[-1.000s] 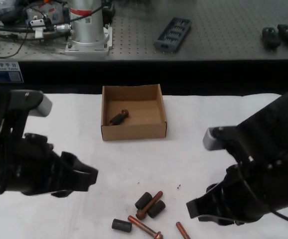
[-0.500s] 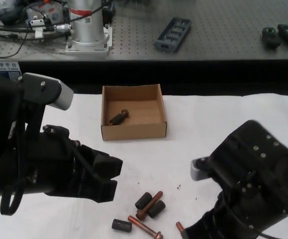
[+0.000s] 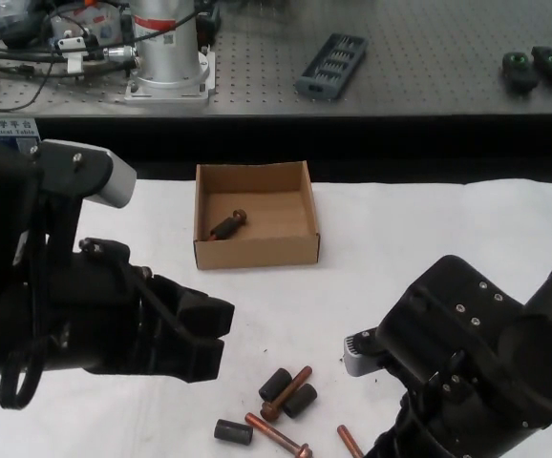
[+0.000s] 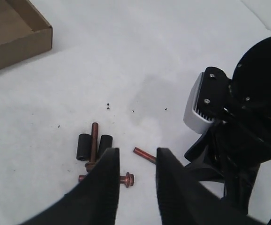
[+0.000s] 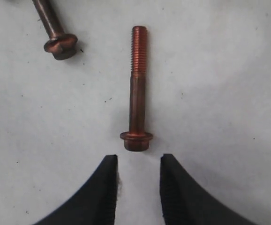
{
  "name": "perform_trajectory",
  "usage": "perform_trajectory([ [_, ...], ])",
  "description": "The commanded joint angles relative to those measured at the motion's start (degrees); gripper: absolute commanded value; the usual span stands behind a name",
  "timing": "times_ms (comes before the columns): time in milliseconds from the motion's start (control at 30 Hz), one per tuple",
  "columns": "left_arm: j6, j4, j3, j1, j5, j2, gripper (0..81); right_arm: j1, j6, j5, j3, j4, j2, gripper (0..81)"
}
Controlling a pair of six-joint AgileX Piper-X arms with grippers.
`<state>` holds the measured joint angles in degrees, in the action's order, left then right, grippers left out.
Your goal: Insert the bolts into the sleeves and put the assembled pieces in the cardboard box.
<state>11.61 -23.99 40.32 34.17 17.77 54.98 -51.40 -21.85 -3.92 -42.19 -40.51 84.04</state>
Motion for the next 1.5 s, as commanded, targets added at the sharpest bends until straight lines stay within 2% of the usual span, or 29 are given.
perform_trajectory([
  [0, 0.4, 0.5, 0.1, 0.3, -0.8, -1.3, 20.2, -0.1, 2.2, -0.7, -1.0, 0.0, 0.5, 23.6],
  [467, 0.4, 0.5, 0.1, 0.3, -3.7, -10.0, 20.2, -0.1, 5.5, 0.8, -6.6, -4.2, 8.7, 23.6],
  [1067, 0.4, -0.8, 0.1, 0.3, -3.7, -11.4, 20.2, -0.1, 9.3, 2.1, -6.6, -2.7, 13.8, 23.2],
  [1267, 0.4, -1.9, 0.1, 0.3, -3.7, -11.4, 20.2, 0.0, 15.8, 9.5, -6.6, -5.6, 13.8, 23.2],
  [1467, 0.4, -1.9, 0.1, 0.3, -3.7, -11.4, 20.2, 0.0, 28.1, 15.3, -6.6, -6.5, 13.8, 23.2],
])
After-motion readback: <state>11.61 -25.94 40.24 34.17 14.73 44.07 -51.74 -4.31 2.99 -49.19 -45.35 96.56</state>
